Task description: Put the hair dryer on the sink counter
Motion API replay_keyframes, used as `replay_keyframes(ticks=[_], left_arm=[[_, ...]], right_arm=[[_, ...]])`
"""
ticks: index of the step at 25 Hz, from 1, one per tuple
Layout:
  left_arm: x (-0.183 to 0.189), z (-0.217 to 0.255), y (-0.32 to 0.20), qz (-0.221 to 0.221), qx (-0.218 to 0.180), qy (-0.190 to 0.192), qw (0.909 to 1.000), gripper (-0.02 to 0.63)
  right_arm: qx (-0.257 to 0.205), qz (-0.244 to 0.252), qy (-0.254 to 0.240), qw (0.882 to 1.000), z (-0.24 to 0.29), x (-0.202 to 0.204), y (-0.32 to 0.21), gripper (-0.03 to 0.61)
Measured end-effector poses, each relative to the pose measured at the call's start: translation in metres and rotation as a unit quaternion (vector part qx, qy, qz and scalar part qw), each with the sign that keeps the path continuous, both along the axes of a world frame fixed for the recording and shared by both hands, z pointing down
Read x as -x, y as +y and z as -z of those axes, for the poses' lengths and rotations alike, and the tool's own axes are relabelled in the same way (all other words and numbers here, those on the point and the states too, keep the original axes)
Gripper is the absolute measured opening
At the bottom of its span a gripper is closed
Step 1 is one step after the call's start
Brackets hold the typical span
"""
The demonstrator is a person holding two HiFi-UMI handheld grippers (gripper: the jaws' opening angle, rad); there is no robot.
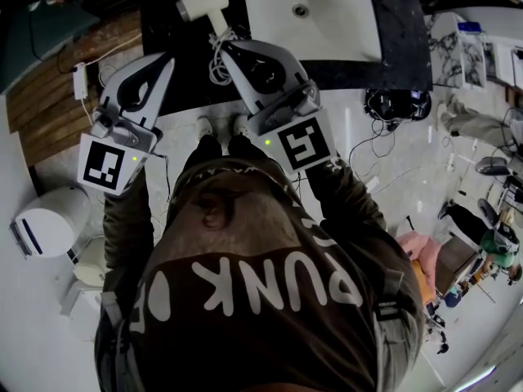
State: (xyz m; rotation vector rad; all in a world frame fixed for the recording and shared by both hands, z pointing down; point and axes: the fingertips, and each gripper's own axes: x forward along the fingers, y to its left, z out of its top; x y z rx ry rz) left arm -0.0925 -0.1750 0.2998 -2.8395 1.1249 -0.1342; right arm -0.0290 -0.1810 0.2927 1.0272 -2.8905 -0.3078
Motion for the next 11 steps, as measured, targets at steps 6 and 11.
replay_keyframes(ticks=[6,11], left_arm=[[-0.0013,-0.0001,-0.0012,-0.001,0.002,0.001,1.0,0.002],[-0.0037,0.0032,-0.0005,-0.001,0.003,0.0,1.0,0.002]], right_arm=[[0.001,-0.004,-0.001,1.0,0.0005,-0.0031,-0.0018,0.008],[0.004,-0.006,0.002,1.0,0.0026,-0.0067,-0.0019,0.008]])
